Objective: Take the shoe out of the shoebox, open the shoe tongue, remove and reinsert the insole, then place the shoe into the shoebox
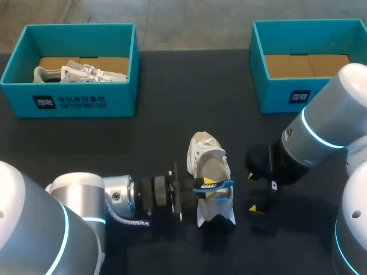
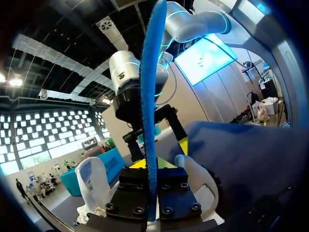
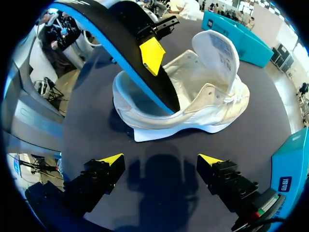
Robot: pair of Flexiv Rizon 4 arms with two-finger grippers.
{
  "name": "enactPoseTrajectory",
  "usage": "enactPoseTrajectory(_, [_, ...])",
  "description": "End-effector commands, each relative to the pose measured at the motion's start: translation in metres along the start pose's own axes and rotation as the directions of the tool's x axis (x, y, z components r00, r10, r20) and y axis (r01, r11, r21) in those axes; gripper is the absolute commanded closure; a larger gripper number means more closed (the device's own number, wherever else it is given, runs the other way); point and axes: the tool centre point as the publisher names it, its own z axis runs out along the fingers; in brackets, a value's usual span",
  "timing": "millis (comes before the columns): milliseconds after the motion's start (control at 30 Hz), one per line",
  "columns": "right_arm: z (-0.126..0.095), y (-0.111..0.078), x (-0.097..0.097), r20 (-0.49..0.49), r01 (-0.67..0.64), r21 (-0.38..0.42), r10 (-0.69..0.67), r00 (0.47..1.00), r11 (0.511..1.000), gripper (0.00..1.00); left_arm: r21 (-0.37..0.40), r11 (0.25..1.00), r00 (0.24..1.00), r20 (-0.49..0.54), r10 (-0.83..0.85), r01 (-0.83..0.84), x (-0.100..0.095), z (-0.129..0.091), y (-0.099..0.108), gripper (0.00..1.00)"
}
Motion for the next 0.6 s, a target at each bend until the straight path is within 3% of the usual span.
enactPoseTrajectory(33, [0.0,0.0,0.001,0.003,0.0,0.002,0.0,1.0,1.0,0.0,0.004,1.0,1.0,-0.007,0.003,-0.003,-0.001,0.001,0.009,1.0])
enactPoseTrajectory(600, [0.0,0.0,0.001,0.003,0.0,0.002,0.0,1.0,1.0,0.0,-0.041,0.997,0.998,0.009,0.069,-0.069,-0.008,0.006,0.038,1.0])
